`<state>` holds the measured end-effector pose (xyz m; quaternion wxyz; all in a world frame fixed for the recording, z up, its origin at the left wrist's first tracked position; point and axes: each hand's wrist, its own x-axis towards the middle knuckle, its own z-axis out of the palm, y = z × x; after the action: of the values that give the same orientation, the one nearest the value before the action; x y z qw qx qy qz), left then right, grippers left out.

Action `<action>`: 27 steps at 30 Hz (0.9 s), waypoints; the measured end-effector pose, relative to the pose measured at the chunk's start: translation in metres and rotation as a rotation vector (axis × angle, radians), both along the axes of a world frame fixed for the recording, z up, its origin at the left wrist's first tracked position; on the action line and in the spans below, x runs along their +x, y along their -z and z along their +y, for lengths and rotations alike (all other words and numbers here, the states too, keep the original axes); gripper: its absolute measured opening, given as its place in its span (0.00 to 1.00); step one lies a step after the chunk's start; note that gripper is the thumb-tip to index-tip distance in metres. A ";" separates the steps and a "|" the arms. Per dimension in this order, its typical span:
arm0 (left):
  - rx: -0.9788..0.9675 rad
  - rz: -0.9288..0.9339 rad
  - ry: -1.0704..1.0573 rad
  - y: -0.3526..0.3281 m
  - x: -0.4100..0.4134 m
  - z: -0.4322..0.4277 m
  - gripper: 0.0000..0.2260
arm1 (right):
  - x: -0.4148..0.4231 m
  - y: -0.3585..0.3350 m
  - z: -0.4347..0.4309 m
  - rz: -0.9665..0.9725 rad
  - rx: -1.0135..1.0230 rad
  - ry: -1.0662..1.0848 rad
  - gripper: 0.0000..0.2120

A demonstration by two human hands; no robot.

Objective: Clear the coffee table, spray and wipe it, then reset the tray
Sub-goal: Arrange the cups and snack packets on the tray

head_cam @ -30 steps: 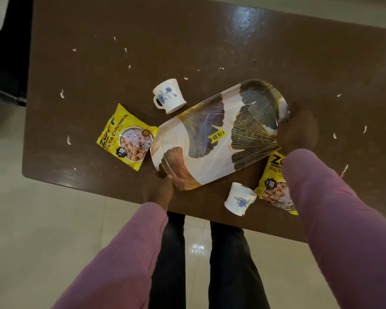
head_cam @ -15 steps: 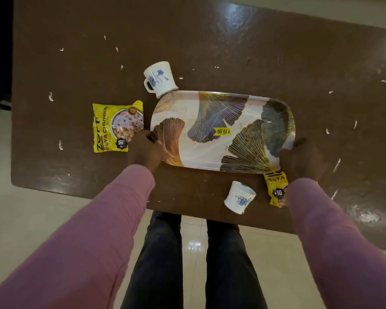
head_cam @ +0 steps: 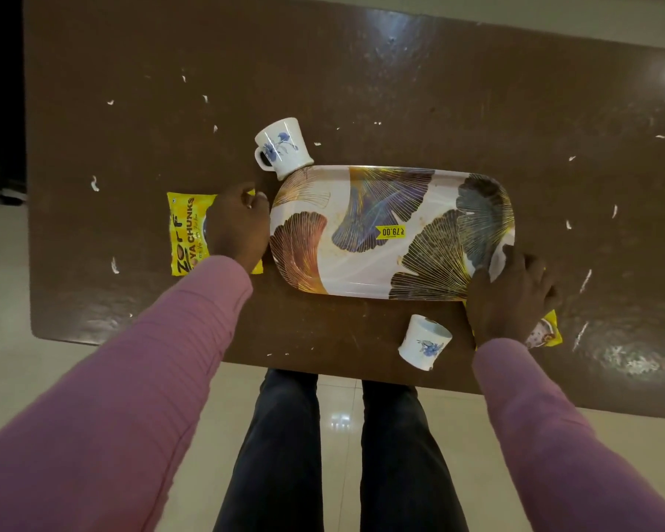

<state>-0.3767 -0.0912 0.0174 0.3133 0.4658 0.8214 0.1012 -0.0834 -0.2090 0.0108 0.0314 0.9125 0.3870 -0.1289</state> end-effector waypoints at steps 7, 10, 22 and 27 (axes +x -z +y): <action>-0.108 -0.395 -0.103 0.009 -0.002 0.044 0.08 | -0.013 -0.016 -0.034 0.372 -0.114 -0.016 0.09; -0.180 -0.459 -0.086 0.013 -0.003 0.056 0.12 | -0.015 -0.013 -0.048 0.515 -0.266 0.042 0.12; -0.334 -0.584 -0.108 0.015 -0.012 0.080 0.20 | -0.006 -0.003 -0.061 0.779 -0.302 0.366 0.16; -0.330 -0.608 -0.125 0.013 -0.013 0.084 0.13 | -0.001 -0.003 -0.061 0.718 -0.404 0.249 0.23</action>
<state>-0.3899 -0.0074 0.0042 0.6076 0.3065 0.7228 0.1202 -0.0848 -0.2696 0.0136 0.0570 0.8248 0.2275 -0.5144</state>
